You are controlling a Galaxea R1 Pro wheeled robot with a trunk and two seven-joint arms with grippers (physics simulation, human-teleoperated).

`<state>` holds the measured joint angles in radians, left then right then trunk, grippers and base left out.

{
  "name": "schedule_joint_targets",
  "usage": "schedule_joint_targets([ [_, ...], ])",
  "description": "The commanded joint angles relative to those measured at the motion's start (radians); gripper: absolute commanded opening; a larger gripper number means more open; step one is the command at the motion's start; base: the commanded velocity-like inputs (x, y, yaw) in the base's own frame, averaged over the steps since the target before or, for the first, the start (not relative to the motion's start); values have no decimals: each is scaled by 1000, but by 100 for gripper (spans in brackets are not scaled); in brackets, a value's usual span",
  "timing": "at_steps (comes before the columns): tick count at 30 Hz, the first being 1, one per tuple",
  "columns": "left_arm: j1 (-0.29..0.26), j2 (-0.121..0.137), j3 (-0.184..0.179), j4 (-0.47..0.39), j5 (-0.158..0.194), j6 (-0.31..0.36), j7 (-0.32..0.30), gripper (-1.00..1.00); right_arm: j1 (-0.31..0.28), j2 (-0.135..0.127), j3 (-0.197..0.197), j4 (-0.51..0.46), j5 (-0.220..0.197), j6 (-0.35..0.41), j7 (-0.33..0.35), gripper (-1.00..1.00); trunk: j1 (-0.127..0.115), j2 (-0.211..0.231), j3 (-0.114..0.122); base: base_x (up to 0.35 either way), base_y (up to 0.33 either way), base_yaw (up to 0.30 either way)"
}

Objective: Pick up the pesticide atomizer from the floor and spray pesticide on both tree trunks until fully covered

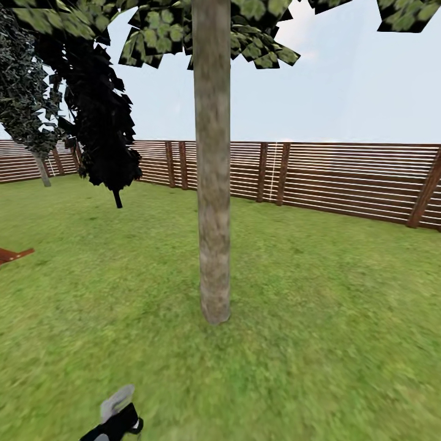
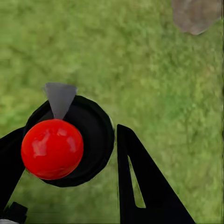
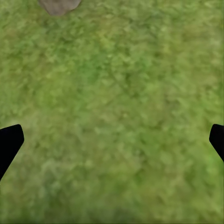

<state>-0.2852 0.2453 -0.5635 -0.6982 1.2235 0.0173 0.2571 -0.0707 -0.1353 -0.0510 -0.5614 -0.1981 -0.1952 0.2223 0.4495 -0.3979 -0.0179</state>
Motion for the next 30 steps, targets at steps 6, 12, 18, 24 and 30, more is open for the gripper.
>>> schedule_joint_targets([
  [6,-106,-2,-10,-75,-134,92,45,-100,0,6,-3,4,-9,-1,6,100,1,-2,-2,0,0,0],
  [12,-115,-6,-18,-171,-240,88,40,-100,0,4,-3,3,-9,-1,14,100,1,-2,-2,0,0,0],
  [18,-104,39,-130,-409,-293,82,-96,-100,-1,-11,-3,-20,-10,1,101,100,1,-2,-2,0,0,0],
  [24,-19,73,-151,-498,-479,-53,-276,-100,-1,-15,-4,-25,-10,2,123,100,1,-2,-2,0,0,0],
  [30,54,91,-148,-509,-513,-177,-418,-100,-1,-16,-4,-26,-10,2,126,100,1,-2,-2,0,0,0],
])
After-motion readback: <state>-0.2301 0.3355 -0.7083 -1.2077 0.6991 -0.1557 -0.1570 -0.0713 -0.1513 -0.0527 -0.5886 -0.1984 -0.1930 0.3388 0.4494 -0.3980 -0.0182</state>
